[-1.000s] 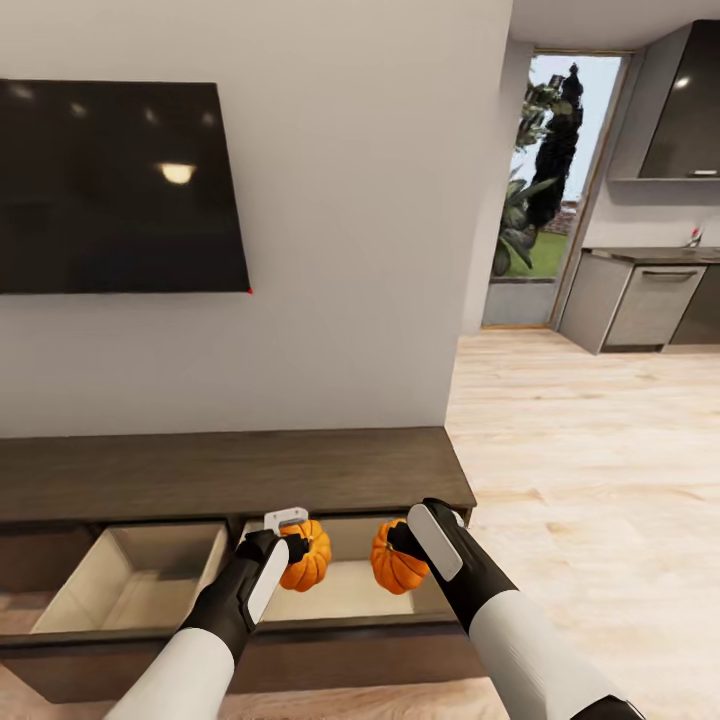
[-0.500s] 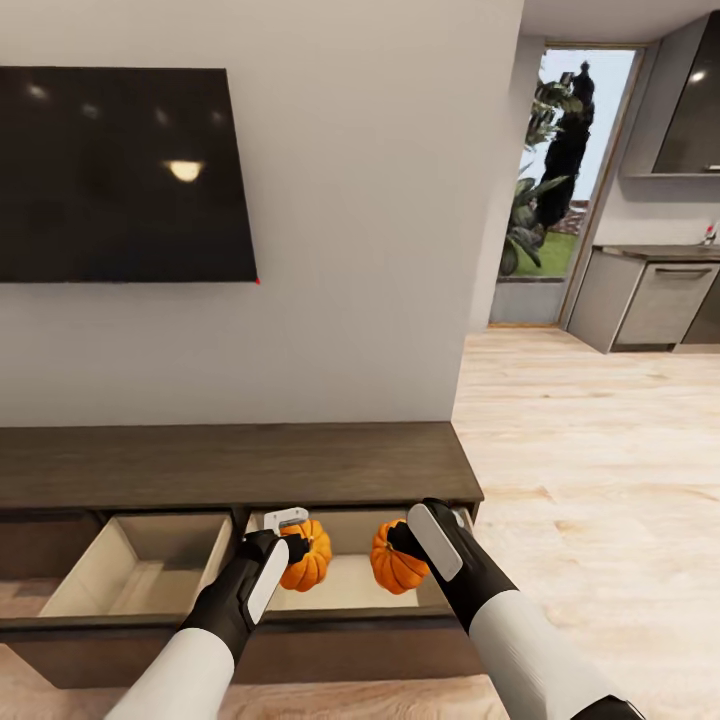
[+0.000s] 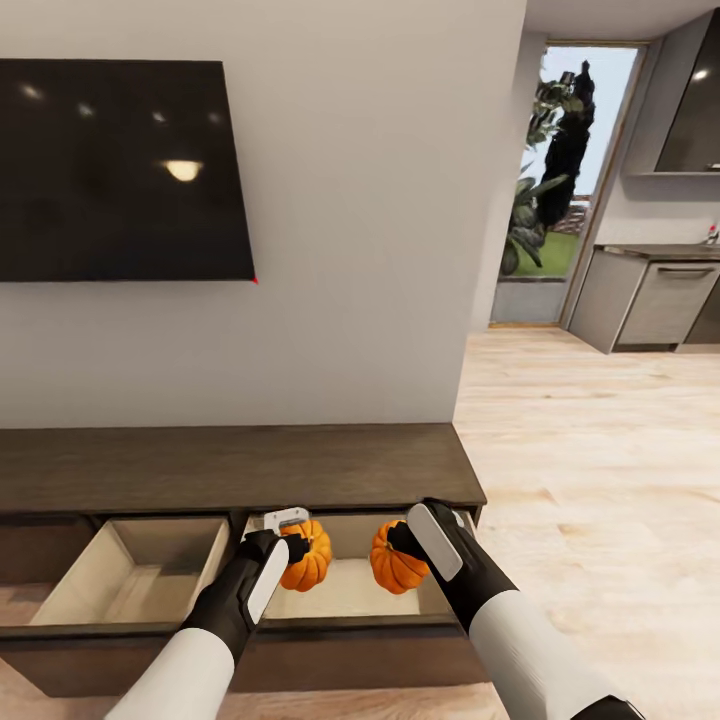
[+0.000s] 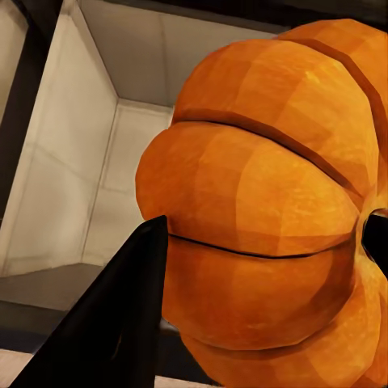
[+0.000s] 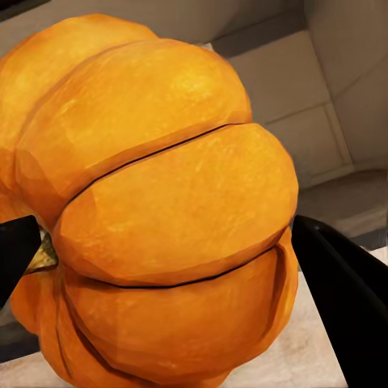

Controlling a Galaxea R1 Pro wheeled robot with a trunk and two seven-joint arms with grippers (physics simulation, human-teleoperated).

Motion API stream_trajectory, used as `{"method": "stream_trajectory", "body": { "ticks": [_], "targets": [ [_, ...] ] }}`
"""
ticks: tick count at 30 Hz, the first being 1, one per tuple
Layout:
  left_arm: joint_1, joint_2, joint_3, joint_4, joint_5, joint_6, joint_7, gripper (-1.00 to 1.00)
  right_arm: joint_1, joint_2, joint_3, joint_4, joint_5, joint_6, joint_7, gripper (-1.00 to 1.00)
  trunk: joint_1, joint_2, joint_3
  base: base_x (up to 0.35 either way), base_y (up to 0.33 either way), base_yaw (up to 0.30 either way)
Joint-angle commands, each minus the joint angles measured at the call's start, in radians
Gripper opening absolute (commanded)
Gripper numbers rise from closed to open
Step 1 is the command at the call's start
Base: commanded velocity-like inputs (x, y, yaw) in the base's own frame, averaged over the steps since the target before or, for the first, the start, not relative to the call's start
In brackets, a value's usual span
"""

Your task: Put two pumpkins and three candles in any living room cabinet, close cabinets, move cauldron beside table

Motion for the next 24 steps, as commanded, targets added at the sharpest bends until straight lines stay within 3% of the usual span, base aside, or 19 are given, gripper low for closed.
{"method": "stream_trajectory", "body": {
  "ticks": [1,6,12,24],
  "targets": [
    [0.000,0.000,0.000,0.000,-0.002,0.001,0.004,-1.00,0.000,0.000,0.000,0.000,0.001,0.000,-0.004,-1.00,0.000,0.000,0.000,0.304,0.000,0.000],
    [0.000,0.000,0.000,0.000,-0.002,0.001,0.004,-1.00,0.000,0.000,0.000,0.001,0.001,0.000,-0.004,-1.00,0.000,0.000,0.000,0.295,0.000,0.000],
    [0.000,0.000,0.000,-0.001,-0.003,0.001,0.004,-1.00,0.000,0.000,0.001,0.002,0.001,0.000,-0.004,-1.00,0.000,0.000,0.000,0.065,0.000,0.000],
    [0.000,0.000,0.000,0.000,-0.002,0.001,0.004,-1.00,0.000,0.000,0.001,0.002,0.001,0.000,-0.004,-1.00,0.046,-0.084,-0.038,0.002,0.000,0.000]
  ]
}}
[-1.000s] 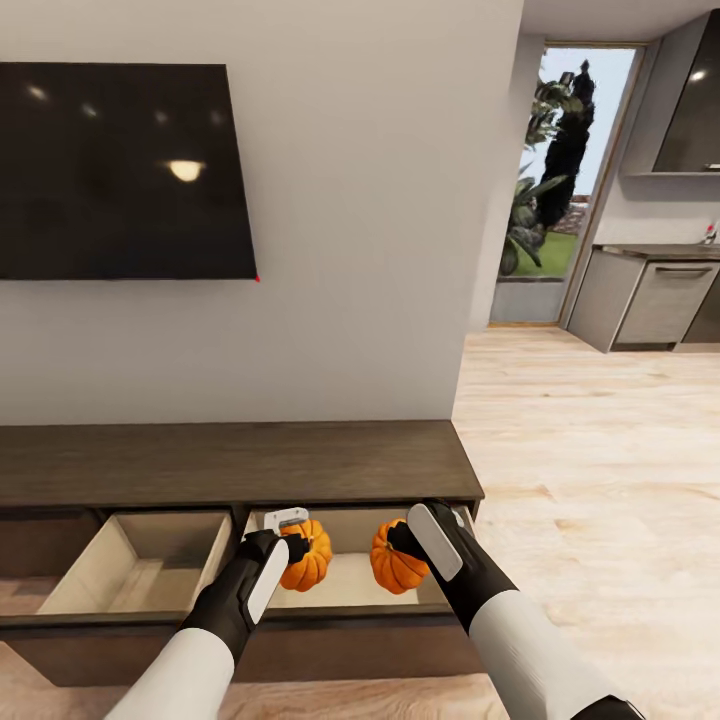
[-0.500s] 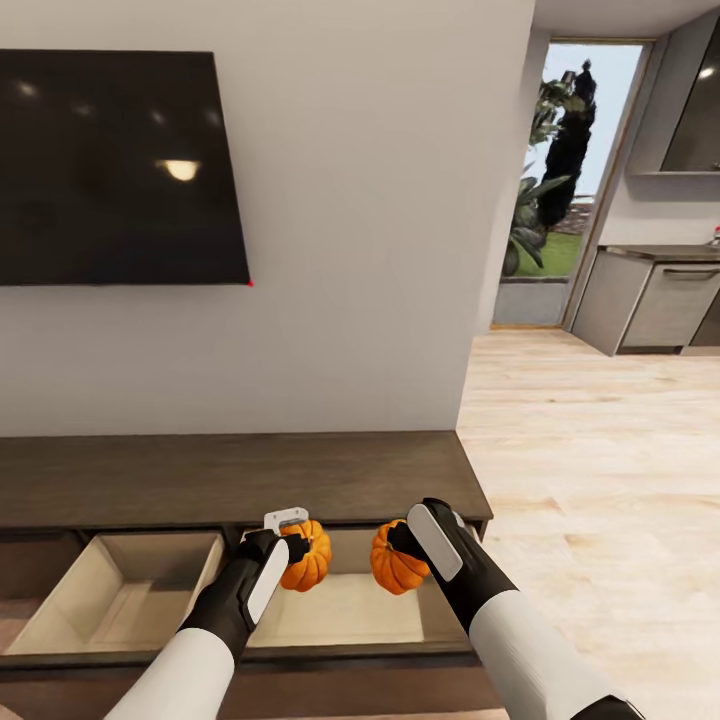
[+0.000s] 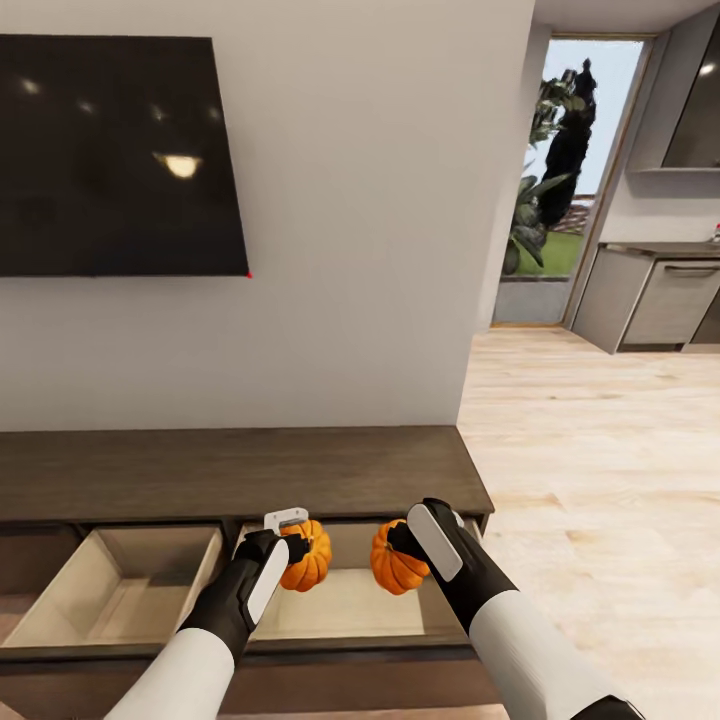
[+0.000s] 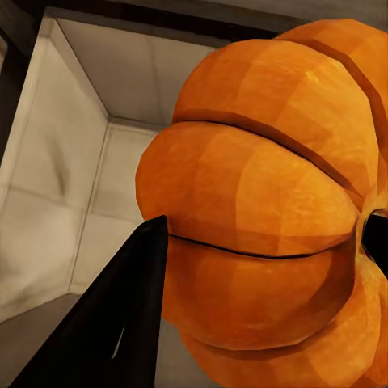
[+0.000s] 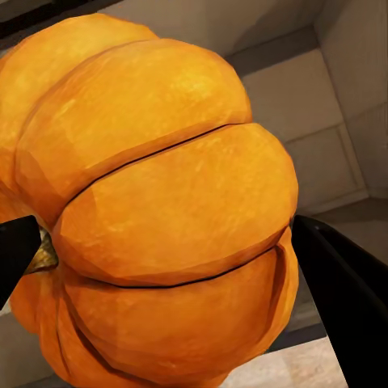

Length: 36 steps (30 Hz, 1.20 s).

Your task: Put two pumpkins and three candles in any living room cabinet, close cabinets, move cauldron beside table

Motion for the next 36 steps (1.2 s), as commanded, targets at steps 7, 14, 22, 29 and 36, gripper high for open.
{"method": "stream_trajectory", "body": {
  "ticks": [7,14,22,29,36],
  "targets": [
    [0.000,0.000,0.000,0.000,-0.002,0.000,0.004,-1.00,0.000,0.000,0.000,0.000,0.001,0.000,-0.004,-1.00,0.027,-0.049,-0.022,0.000,0.000,0.000],
    [0.000,0.000,0.000,0.000,-0.002,-0.001,0.004,-1.00,0.000,0.000,0.000,-0.001,0.001,0.000,-0.004,-1.00,0.054,-0.098,-0.044,0.000,0.000,0.000],
    [0.000,0.000,0.000,0.000,-0.002,-0.001,0.004,-1.00,0.000,0.000,0.000,0.000,0.001,0.000,-0.004,-1.00,0.084,-0.154,-0.069,0.000,0.000,0.000],
    [0.000,0.000,0.000,0.000,-0.003,-0.001,0.004,-1.00,0.000,0.000,0.000,-0.001,0.001,0.000,-0.004,-1.00,0.104,-0.189,-0.085,0.000,0.000,0.000],
    [0.000,0.000,0.000,0.000,-0.002,0.000,0.004,-1.00,0.000,0.000,0.000,-0.001,0.001,0.000,-0.004,-1.00,0.104,-0.189,-0.085,0.009,0.000,0.000]
  ]
}}
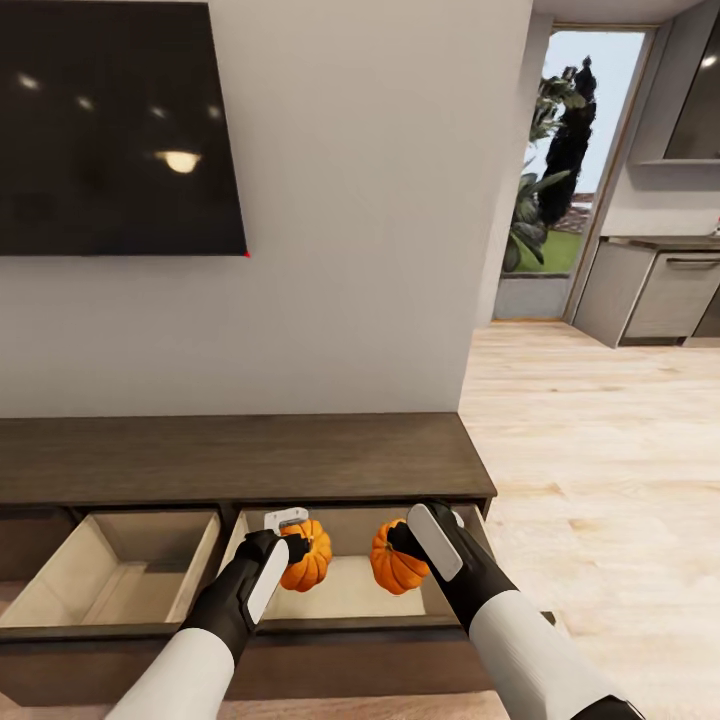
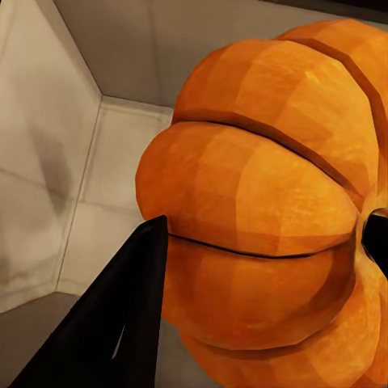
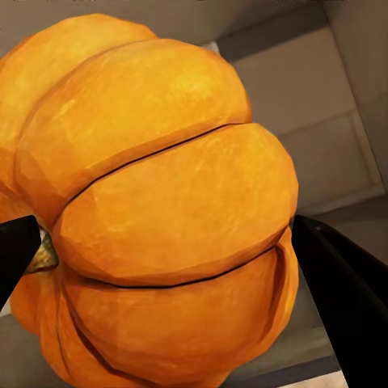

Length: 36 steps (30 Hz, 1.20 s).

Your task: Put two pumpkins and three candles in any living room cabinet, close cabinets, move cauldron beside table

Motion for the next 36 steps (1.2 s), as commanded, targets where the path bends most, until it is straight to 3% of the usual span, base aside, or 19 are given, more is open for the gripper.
{"method": "stream_trajectory", "body": {
  "ticks": [1,14,36],
  "targets": [
    [0.000,0.000,0.000,0.000,-0.003,0.001,0.004,-1.00,0.000,0.000,0.000,0.000,0.001,0.000,-0.004,-1.00,0.000,0.000,0.000,0.181,0.000,0.000],
    [0.000,0.000,0.000,0.000,-0.003,0.001,0.004,-1.00,0.000,0.000,0.000,0.001,0.001,0.000,-0.004,-1.00,0.000,0.000,0.000,0.157,0.000,0.000],
    [0.000,0.000,0.000,0.000,-0.003,-0.002,0.004,-1.00,0.000,0.000,0.001,0.001,0.001,0.000,-0.004,-1.00,0.084,-0.154,-0.069,0.001,0.000,0.000]
  ]
}}
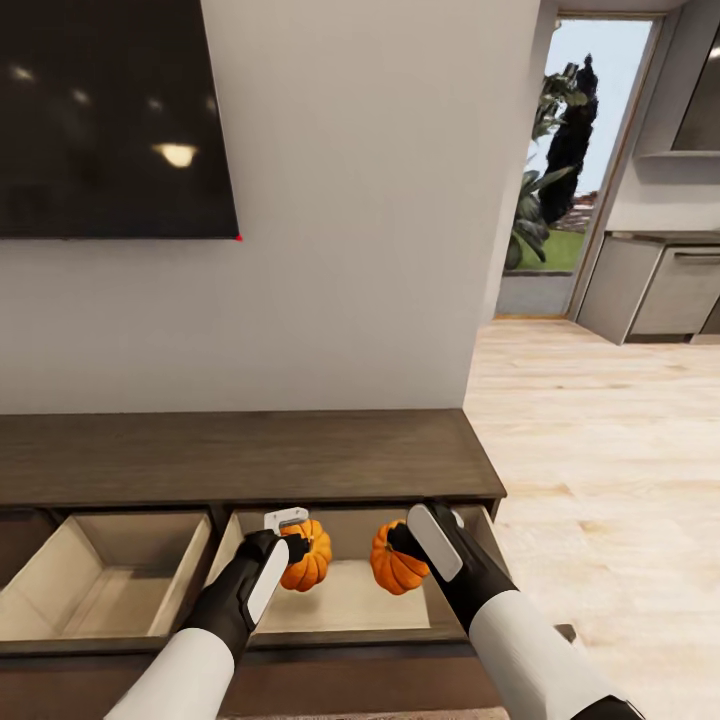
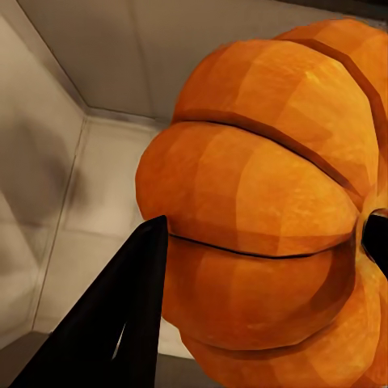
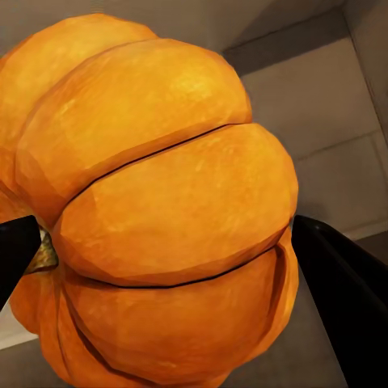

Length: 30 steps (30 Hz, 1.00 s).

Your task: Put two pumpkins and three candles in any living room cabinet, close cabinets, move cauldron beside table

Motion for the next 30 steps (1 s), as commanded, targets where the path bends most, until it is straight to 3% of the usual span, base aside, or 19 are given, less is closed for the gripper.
{"method": "stream_trajectory", "body": {
  "ticks": [1,12,30],
  "targets": [
    [0.000,0.000,-0.001,0.000,-0.002,0.000,0.004,-1.00,0.000,0.000,0.000,0.000,0.000,-0.001,-0.003,-1.00,0.004,-0.007,-0.003,0.000,0.000,0.000],
    [0.000,0.000,-0.001,0.020,-0.003,-0.041,0.004,-1.00,0.000,0.000,0.000,0.000,0.000,-0.001,-0.003,-1.00,0.046,-0.084,-0.038,0.000,0.000,0.000],
    [0.000,0.000,-0.001,0.021,-0.003,-0.042,0.005,-1.00,0.000,0.000,0.000,0.000,0.000,-0.001,-0.003,-1.00,0.046,-0.084,-0.038,0.079,0.000,0.000]
  ]
}}
